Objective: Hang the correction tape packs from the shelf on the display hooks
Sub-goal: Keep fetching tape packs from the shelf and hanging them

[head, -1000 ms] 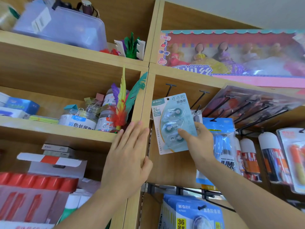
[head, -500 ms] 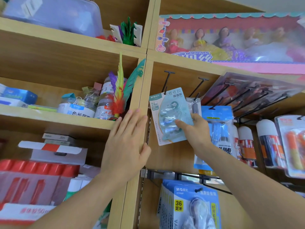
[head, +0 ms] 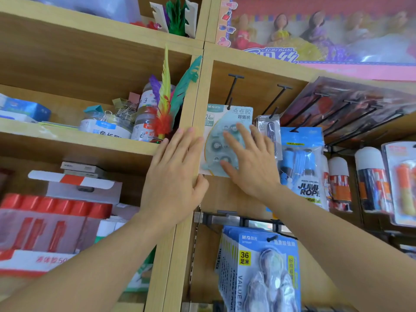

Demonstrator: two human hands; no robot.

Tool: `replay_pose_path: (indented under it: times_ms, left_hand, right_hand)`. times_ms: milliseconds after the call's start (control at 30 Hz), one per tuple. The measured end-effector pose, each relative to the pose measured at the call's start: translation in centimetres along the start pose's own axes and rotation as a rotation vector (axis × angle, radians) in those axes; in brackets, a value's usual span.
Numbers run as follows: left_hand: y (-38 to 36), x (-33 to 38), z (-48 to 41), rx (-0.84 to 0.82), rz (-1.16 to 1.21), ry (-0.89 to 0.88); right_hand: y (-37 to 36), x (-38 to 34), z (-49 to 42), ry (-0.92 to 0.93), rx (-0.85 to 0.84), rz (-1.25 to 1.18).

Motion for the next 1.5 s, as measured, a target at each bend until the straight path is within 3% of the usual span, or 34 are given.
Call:
replay_pose_path:
  times_ms: [133,433,767,1000,1100,1267,1367,1500]
  left_hand:
    - [0.0,0.0,0.0,0.011,0.01,0.0]
    - [-0.1,-0.1,0.1,0.02,0.015,0.0]
    - [0.1,0.0,0.1,0.017,-0.017,-0.016]
    - [0.7,0.4,0.1,0.037,-0.037,-0.028]
    - [1.0,0.7,0.3,-0.046,-0.03,-0.005]
    - [4.6,3.3,4.3,-0.035,0.16,-0.005]
    - [6.8,5.2,9.1,-0.246,0.362,0.066]
    - [9.1,6.8,17.8,-0.617,0.452,0.216]
  right_hand:
    - [-2.7,-0.8,-0.5,0.025,-0.241,0.026]
    - [-7.4,0.2,-2.2,0.013,-0.58,0.095]
    - [-1.8,0.4,-1.2,-0.167,-0.175,-0.285]
    - [4.5,0.5,3.5,-0.328,-0.207,-0.506]
    - [7.1,0.2,6.1,-0.391,-0.272,-0.579]
    - [11.1,-1.0,10.9,-0.394,-0.357,-0.673]
    - [12.9,-2.0,15.1,-0.461,-0.444,-0.751]
    - [14.9,-4.6,22.0,-0.491,-0.592,-0.818]
Point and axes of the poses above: each hand's wrist, its own z-axis away from the middle knuckle, its own y-axis out of the back of the hand, x = y × z, the point moved 6 cm from there along -z, towards the middle knuckle, and after that the axes turned 9 degrees about x, right-handed, at the moved point
